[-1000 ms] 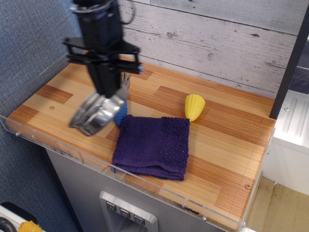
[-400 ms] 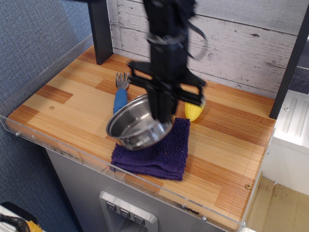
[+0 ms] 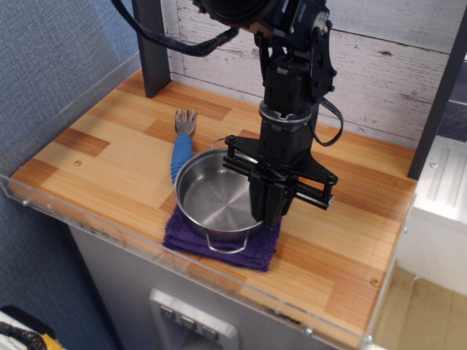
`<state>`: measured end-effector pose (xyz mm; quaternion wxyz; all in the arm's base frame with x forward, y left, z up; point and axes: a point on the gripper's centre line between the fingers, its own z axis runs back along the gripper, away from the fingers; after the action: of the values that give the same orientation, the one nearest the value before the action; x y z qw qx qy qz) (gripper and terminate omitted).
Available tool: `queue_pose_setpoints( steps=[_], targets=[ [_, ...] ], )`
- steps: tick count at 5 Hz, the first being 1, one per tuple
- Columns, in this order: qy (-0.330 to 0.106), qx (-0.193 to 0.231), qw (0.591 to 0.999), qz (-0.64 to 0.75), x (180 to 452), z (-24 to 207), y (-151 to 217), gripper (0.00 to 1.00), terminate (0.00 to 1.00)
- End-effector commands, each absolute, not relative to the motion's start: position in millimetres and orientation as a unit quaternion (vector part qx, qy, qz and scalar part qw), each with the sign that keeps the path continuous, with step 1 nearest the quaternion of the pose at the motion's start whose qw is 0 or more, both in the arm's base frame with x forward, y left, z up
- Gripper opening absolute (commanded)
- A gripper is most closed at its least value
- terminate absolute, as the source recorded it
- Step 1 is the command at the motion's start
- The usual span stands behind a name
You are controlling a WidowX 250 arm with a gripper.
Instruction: Place the pot on top of the violet cloth.
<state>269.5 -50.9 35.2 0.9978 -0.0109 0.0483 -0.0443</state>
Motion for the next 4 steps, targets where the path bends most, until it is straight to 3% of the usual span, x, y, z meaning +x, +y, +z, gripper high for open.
queue_pose_setpoints(
  steps=[1, 3, 4],
  targets=[
    [0.041, -0.031, 0.998, -0.035, 259.9, 52.6, -45.8, 1.0, 0.0],
    [0.004, -0.039, 0.999, -0.014, 259.0, 143.5, -10.9, 1.0, 0.0],
    [-0.006, -0.044, 0.999, 0.0, 263.2, 174.4, 6.1, 1.0, 0.0]
  ],
)
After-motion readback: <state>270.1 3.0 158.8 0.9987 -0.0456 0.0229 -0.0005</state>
